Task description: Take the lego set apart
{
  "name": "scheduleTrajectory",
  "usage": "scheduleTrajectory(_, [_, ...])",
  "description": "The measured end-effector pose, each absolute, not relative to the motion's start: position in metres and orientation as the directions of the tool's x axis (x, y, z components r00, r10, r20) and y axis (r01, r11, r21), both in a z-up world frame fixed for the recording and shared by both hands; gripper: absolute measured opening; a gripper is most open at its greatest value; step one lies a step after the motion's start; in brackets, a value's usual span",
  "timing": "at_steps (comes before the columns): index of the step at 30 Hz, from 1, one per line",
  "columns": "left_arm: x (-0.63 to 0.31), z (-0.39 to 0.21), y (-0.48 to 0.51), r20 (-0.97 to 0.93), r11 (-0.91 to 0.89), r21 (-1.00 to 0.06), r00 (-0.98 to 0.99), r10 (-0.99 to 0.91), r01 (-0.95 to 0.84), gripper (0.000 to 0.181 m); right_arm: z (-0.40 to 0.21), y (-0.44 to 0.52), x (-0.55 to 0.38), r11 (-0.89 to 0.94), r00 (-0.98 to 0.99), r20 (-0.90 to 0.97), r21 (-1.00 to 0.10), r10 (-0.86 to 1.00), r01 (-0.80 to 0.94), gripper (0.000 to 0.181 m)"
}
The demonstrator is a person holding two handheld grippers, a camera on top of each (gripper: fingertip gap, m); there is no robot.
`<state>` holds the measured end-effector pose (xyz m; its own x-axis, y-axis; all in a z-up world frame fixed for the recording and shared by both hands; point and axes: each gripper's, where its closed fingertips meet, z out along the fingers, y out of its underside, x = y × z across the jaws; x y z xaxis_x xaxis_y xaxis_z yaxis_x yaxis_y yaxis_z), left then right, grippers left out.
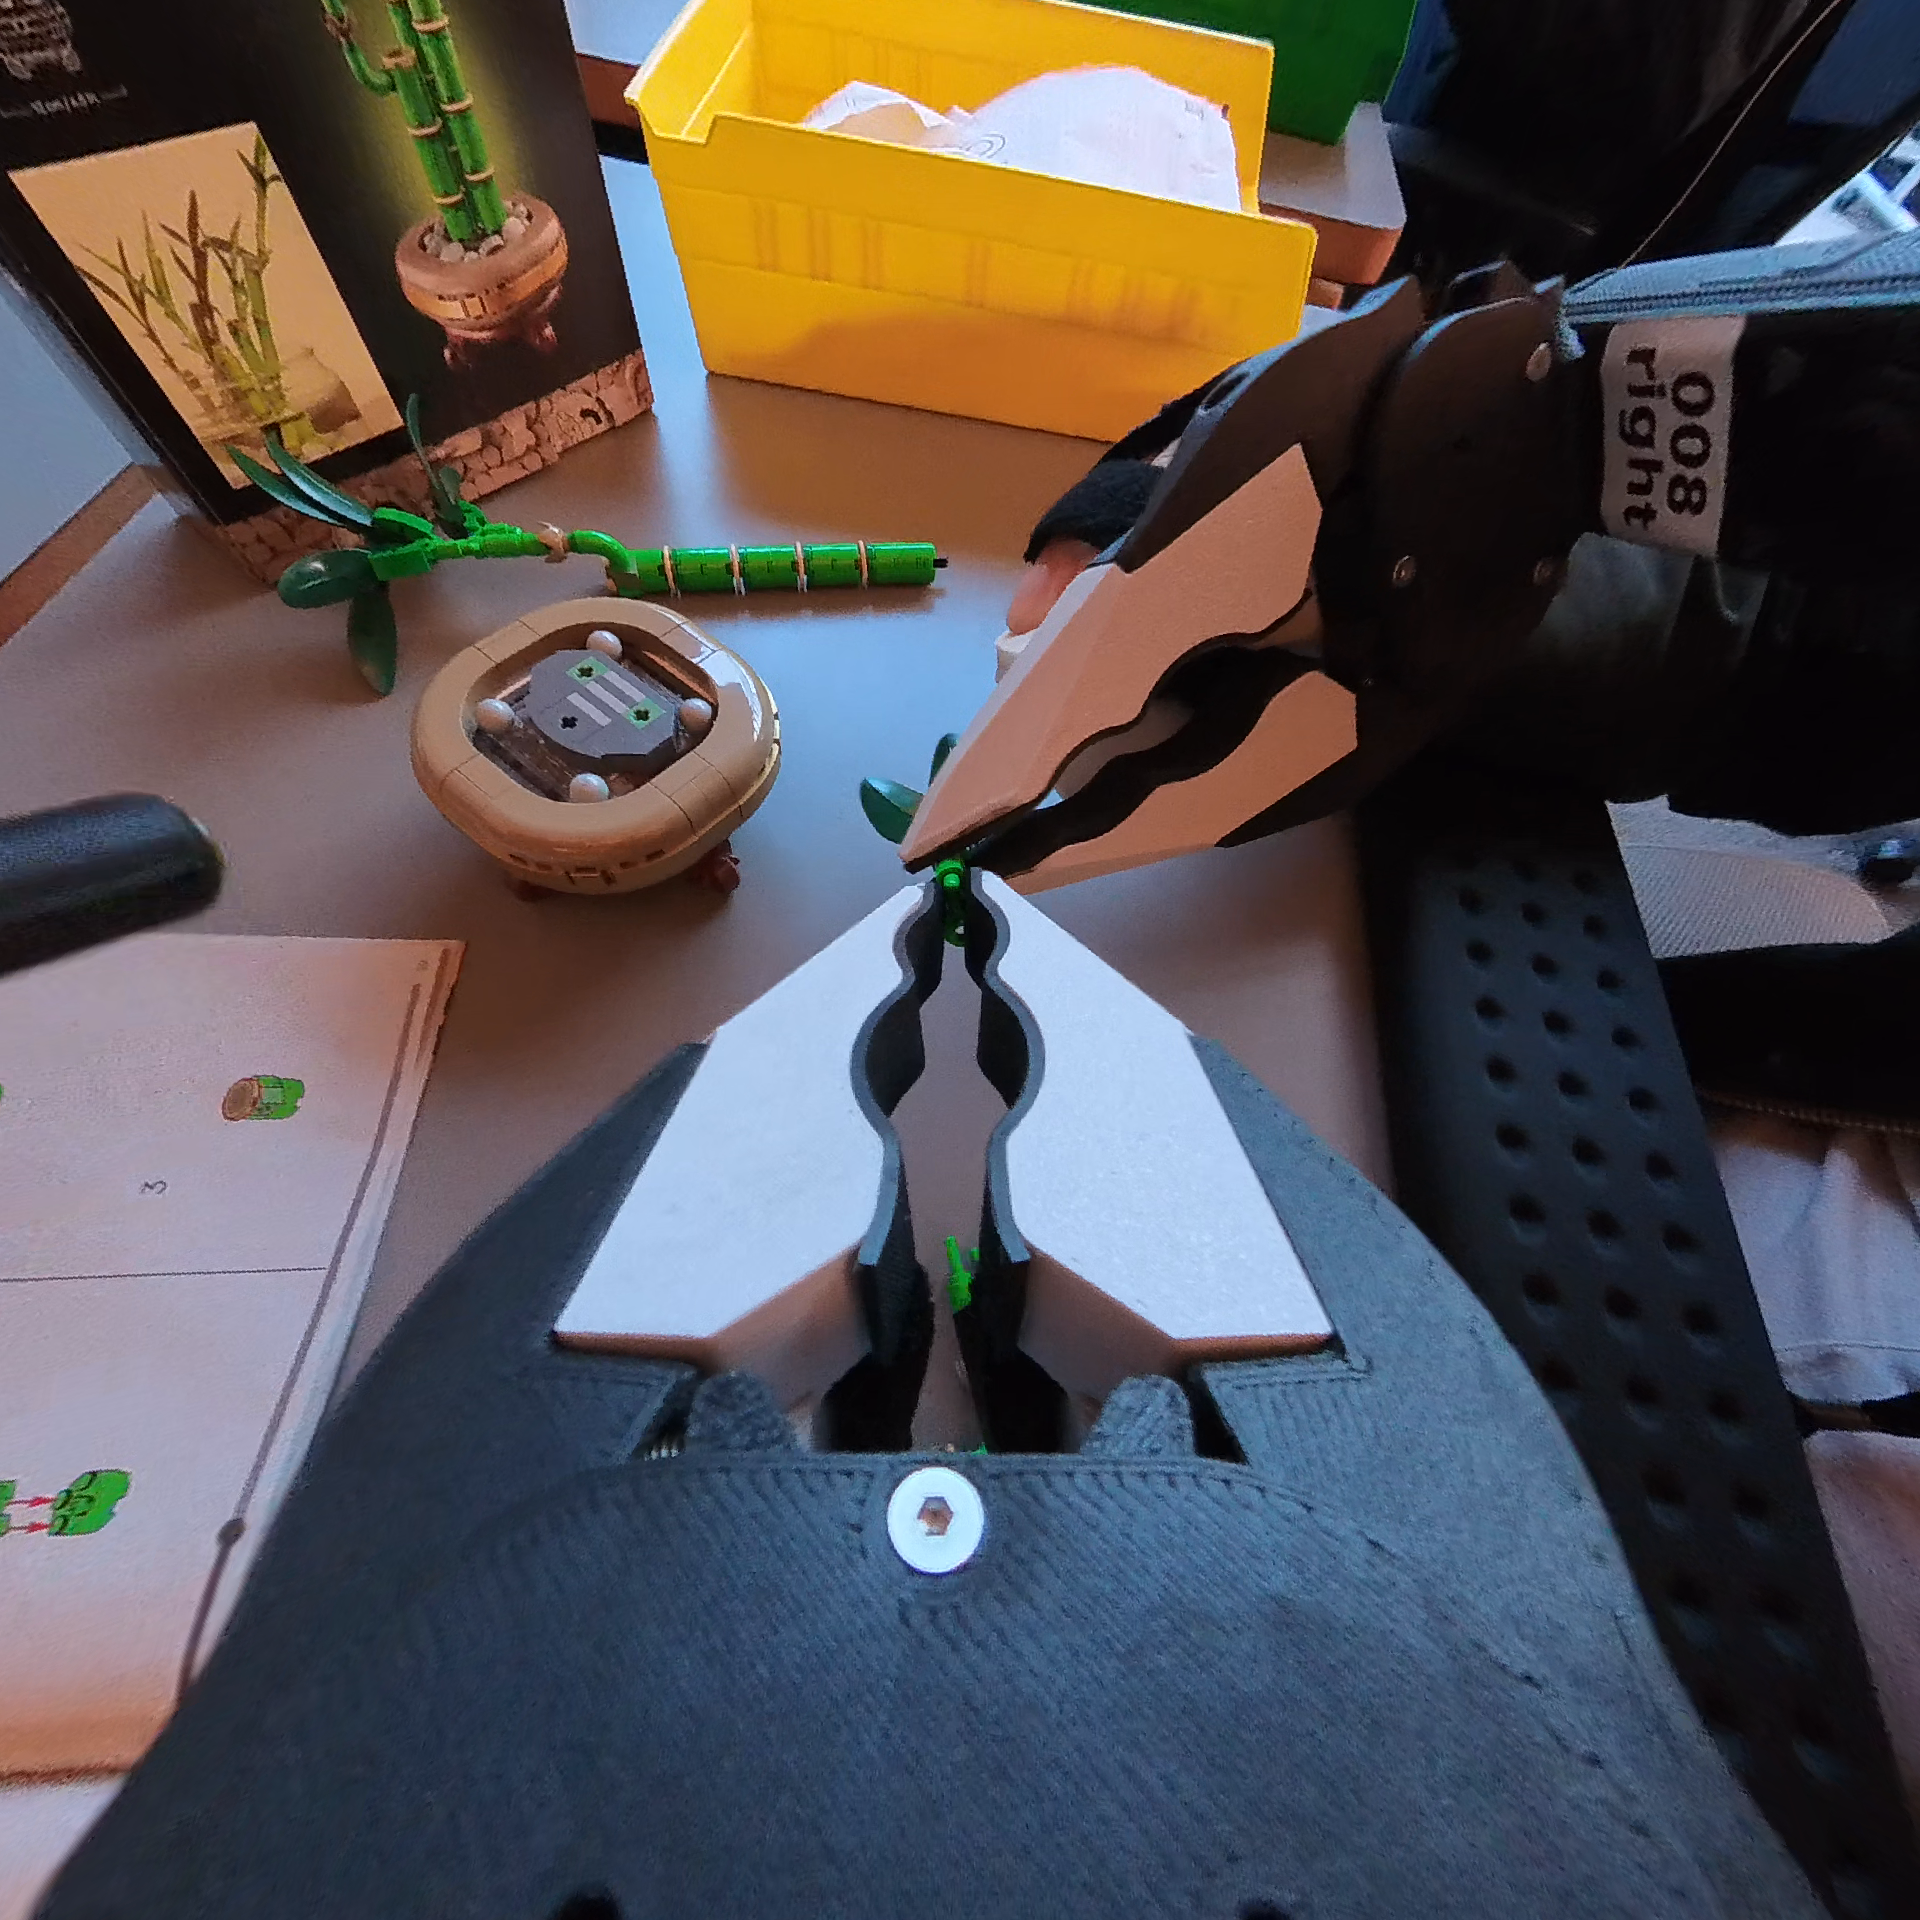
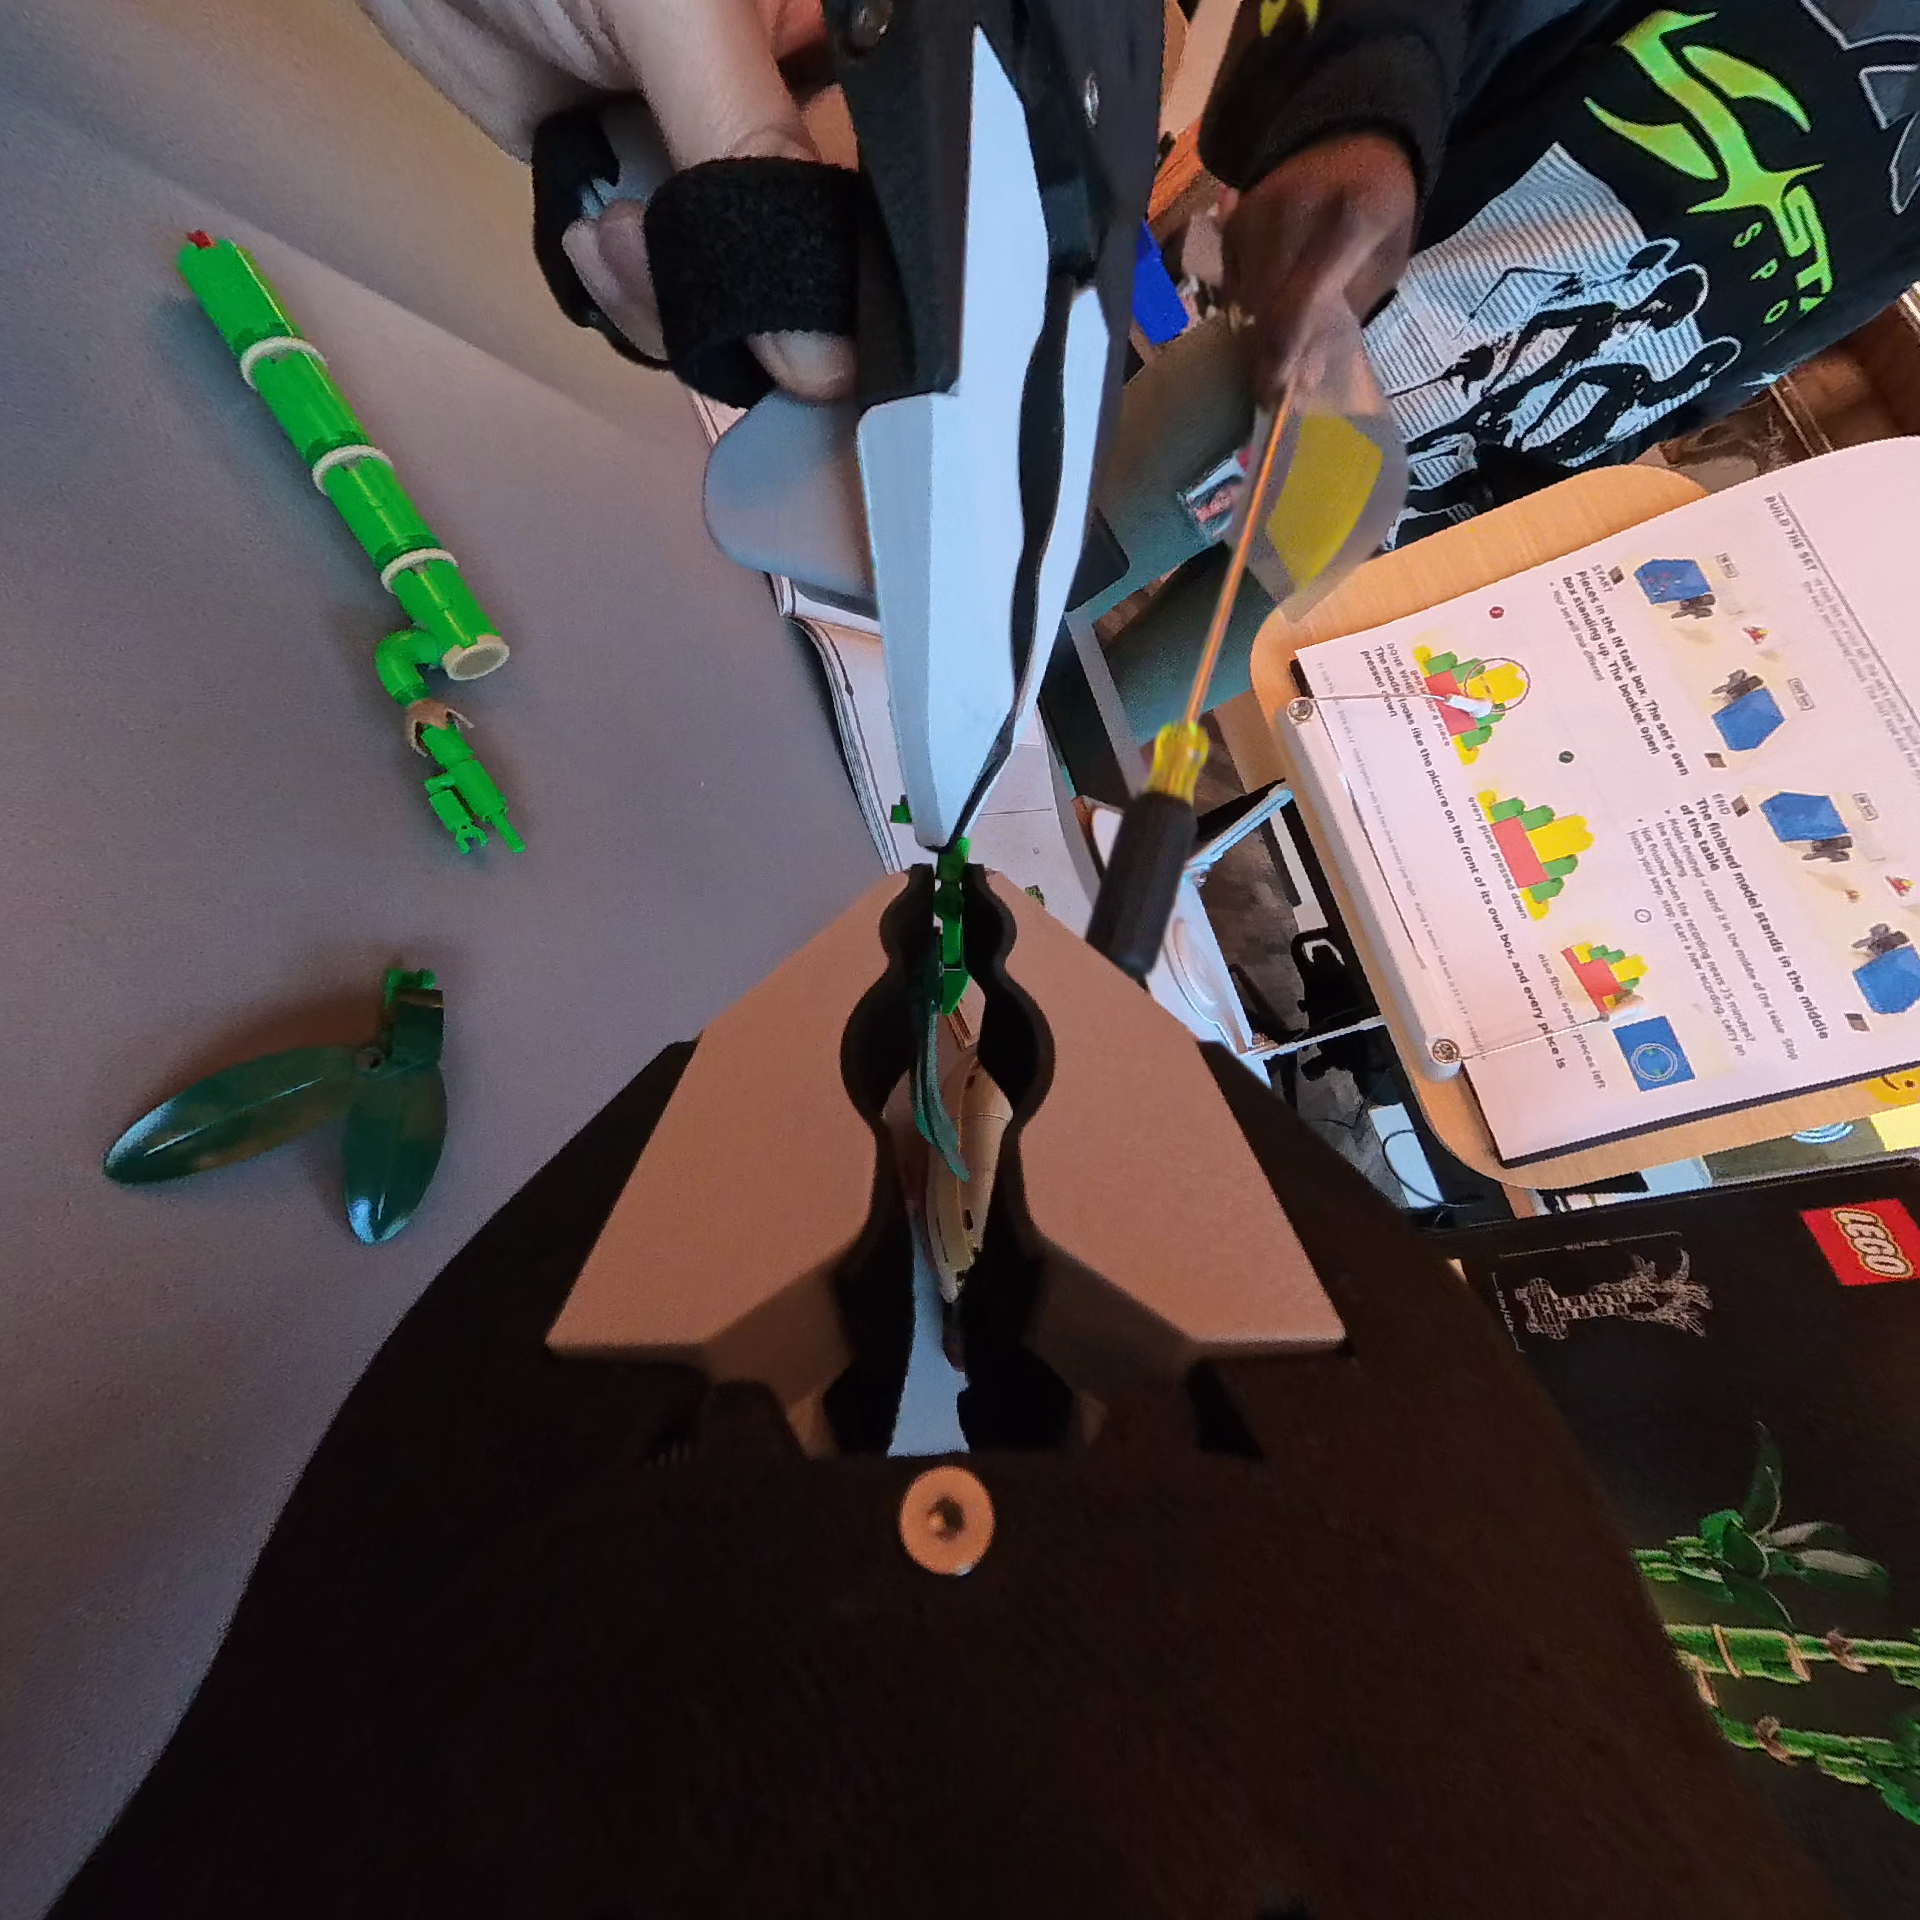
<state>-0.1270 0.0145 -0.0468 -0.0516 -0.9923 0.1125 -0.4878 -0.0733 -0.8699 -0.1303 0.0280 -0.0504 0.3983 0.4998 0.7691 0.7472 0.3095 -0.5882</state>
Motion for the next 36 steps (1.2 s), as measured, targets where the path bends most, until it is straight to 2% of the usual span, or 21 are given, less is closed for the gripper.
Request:
scheduleTrajectory(27, [-0.129,-0.023,0.005,0.099,-0.055,-0.89,-0.075,-0.992,-0.452,0.001,-0.03,0.018,-0.131,0.346,0.45,0.759,-0.628,0.47,0.698,0.006])
scheduleTrajectory(29, [-0.131,-0.026,0.002,0.072,-0.014,-0.887,-0.109,-0.991,-0.462,0.001,-0.031,0.015,-0.133,0.367,0.429,0.78,-0.604,0.456,0.708,0.006])
scheduleTrajectory(33, [-0.132,-0.035,0.005,-0.094,0.129,-0.87,-0.098,-0.991,-0.476,0.003,-0.034,0.019,-0.135,0.384,0.333,0.883,-0.448,0.33,0.807,0.005])
scheduleTrajectory(36, [-0.13,-0.043,0.007,-0.112,0.136,-0.854,-0.077,-0.991,-0.503,0.004,-0.04,0.021,-0.135,0.368,0.341,0.866,-0.472,0.367,0.802,0.005])
